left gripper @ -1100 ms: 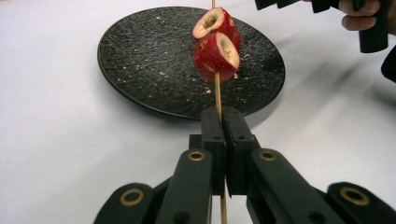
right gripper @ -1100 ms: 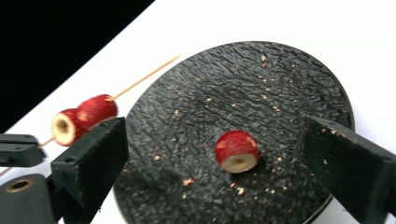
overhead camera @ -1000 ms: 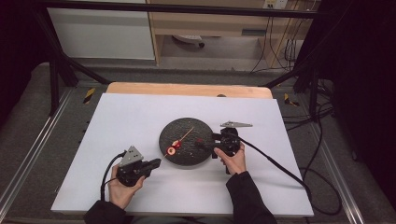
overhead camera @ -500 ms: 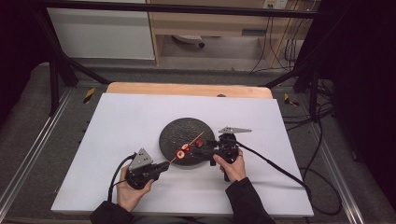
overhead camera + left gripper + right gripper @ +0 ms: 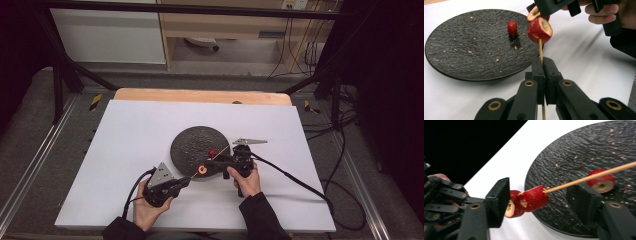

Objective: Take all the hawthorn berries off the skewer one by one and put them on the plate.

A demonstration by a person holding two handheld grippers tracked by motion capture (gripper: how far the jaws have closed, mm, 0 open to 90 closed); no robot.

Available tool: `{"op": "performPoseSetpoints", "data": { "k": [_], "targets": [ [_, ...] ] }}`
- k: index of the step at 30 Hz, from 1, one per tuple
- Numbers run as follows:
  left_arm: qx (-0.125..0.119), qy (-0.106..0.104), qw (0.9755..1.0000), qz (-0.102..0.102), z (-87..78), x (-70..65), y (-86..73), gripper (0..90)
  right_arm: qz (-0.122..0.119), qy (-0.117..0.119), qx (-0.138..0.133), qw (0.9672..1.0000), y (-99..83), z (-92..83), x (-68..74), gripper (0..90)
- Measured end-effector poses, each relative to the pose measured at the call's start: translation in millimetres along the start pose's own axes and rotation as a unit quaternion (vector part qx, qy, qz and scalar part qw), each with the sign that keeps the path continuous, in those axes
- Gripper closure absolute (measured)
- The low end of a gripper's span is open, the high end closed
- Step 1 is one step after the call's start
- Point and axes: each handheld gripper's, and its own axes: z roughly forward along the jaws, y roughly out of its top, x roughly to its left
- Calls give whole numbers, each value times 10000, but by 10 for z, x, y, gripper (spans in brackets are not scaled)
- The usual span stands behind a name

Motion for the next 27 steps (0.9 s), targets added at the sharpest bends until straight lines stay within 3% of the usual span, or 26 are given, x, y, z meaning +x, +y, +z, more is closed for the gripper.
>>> {"op": "performPoseSetpoints", "data": {
  "k": [13, 16, 27],
  "targets": [
    [-12, -14, 10000, -10, 18, -1, -16, 879, 410, 329, -25, 9986, -24, -3, -39, 524],
    [5, -26, 10000, -14, 20, 3, -20, 879, 401, 335, -64, 9986, -15, -22, -34, 599],
    [-51, -37, 10000, 0, 9, 2, -16, 880, 411, 454, -79, 9981, 27, -51, -42, 625]
  ]
}}
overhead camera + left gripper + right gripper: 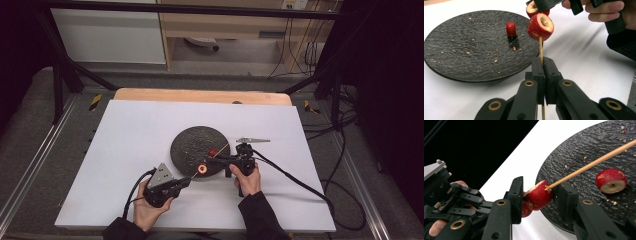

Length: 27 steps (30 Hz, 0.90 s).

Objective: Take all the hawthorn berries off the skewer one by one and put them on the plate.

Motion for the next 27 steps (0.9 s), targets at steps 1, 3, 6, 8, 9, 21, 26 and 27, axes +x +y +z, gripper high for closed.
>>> {"op": "performPoseSetpoints", "data": {
  "k": [1, 3, 6, 8, 9, 21, 26, 27],
  "targets": [
    [-9, 15, 10000, 6, -6, 2, 2, 880, 15, 5, -3, 10000, 5, -3, 0, 626],
    [-10, 15, 10000, 3, -8, 3, 2, 880, 23, -21, -37, 10000, 17, -10, -1, 627],
    [-20, 36, 10000, -4, -18, 8, 1, 880, 23, -69, -88, 9999, 36, -23, -3, 628],
    [-28, 49, 10000, -6, -31, 14, 0, 881, 49, -153, -168, 9997, 84, -53, -14, 628],
    [-37, 50, 10000, -8, -37, 18, 1, 881, 49, -153, -168, 9997, 84, -53, -14, 628],
    [-72, 102, 9999, -38, -98, 69, -20, 880, 60, -441, -487, 9978, 301, -182, -109, 629],
    [-97, 111, 9999, -50, -121, 89, -19, 881, 48, -595, -618, 9963, 409, -276, -139, 629],
    [-93, 115, 9999, -46, -123, 90, -19, 881, 57, -680, -660, 9955, 456, -315, -156, 629]
  ]
}}
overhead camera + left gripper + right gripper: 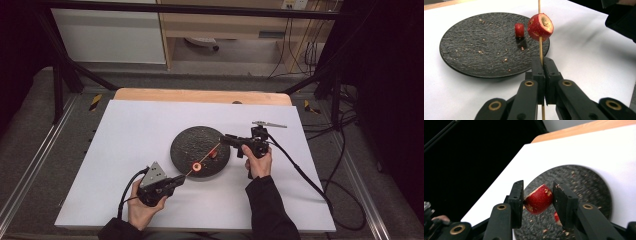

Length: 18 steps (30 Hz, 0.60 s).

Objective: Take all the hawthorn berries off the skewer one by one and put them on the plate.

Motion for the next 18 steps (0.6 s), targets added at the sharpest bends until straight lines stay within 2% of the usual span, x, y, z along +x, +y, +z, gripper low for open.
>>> {"op": "performPoseSetpoints", "data": {
  "k": [6, 7, 11, 15, 18],
  "targets": [
    [22, 36, 10000, -23, -20, 27, -13, 880, -4, -149, -154, 9998, 109, -61, -59, 629],
    [18, 51, 10000, -44, -25, 34, -16, 880, -32, -236, -212, 9995, 145, -86, -78, 629],
    [-11, 104, 9999, -93, -69, 82, -18, 880, -63, -341, -236, 9991, 170, -115, -94, 629],
    [-73, 185, 9996, -222, -127, 157, -12, 880, -129, -340, -149, 9992, 107, -96, -78, 629],
    [-122, 229, 9992, -289, -158, 196, -7, 880, -193, -325, 14, 9993, 8, -19, -57, 628]
  ]
}}
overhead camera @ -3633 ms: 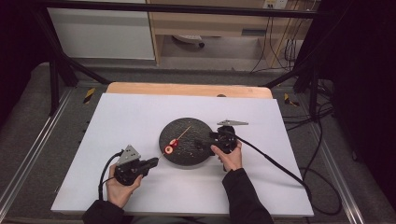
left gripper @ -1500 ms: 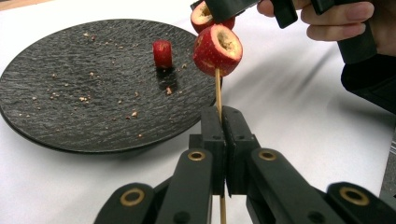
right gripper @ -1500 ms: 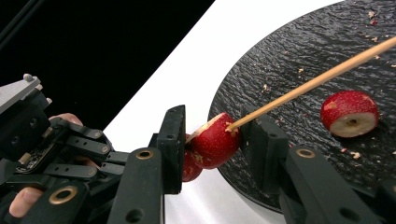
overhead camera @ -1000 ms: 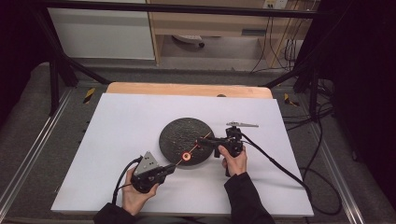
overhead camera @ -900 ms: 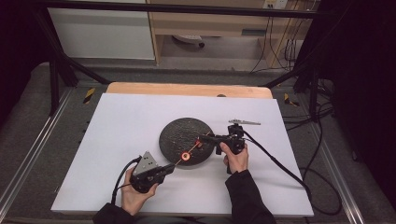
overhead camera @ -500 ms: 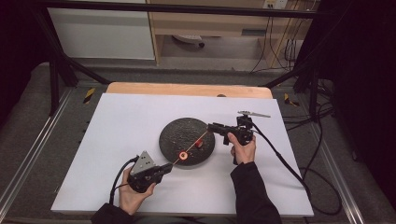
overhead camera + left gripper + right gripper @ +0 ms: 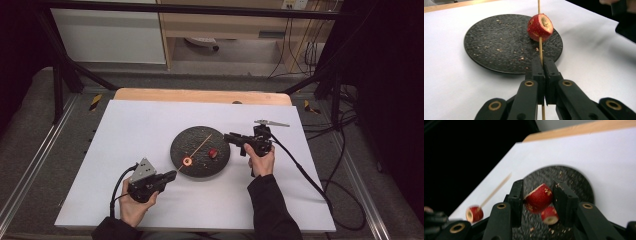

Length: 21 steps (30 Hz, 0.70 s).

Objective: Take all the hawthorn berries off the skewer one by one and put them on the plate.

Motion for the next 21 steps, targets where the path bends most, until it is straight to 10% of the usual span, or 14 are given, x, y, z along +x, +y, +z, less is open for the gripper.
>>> {"op": "performPoseSetpoints", "data": {
  "k": [21],
  "targets": [
    [93, 40, 9999, -8, 45, 17, -9, 880, -332, -211, 1107, 9931, -632, 484, 15, 623]
  ]
}}
